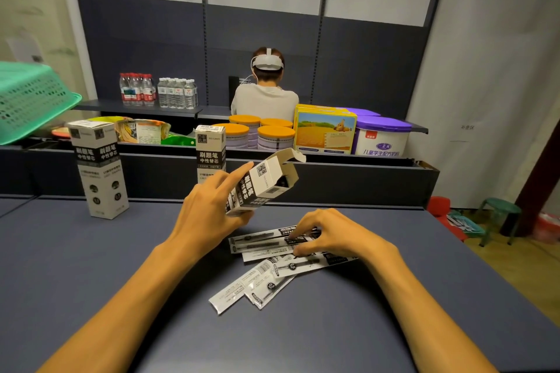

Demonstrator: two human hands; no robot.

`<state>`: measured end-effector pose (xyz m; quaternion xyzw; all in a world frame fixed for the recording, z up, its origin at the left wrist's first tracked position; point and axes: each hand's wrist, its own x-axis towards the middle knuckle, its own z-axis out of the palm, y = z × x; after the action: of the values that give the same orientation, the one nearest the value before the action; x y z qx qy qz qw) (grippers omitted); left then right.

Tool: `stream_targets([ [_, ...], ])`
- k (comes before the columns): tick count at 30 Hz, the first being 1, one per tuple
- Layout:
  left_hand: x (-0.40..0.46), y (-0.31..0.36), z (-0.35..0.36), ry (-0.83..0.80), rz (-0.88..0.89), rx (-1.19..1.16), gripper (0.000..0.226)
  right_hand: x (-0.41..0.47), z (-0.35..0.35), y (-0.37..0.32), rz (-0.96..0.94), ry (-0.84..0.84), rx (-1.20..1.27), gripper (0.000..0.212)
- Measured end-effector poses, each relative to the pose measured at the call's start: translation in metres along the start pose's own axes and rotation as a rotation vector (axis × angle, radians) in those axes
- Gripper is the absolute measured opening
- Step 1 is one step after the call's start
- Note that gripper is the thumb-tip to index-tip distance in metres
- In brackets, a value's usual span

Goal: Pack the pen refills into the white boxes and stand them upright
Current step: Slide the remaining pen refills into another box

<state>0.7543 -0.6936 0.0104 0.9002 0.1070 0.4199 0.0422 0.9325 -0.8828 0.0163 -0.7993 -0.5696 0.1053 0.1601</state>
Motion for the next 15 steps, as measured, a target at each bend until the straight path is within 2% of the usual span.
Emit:
stream_targets([
  [7,0.0003,-0.0007,0.0004,0.001,-0.005,-0.004,0.092,-0.0025,-0.0015,0.0003,0.002,0.036,-0.030,0.026],
  [15,0.0004,-0.0012,0.0010,-0.001,-0.005,0.005,0.094,0.0007,0.0018,-0.0024,0.019,0.085,-0.134,0.031],
])
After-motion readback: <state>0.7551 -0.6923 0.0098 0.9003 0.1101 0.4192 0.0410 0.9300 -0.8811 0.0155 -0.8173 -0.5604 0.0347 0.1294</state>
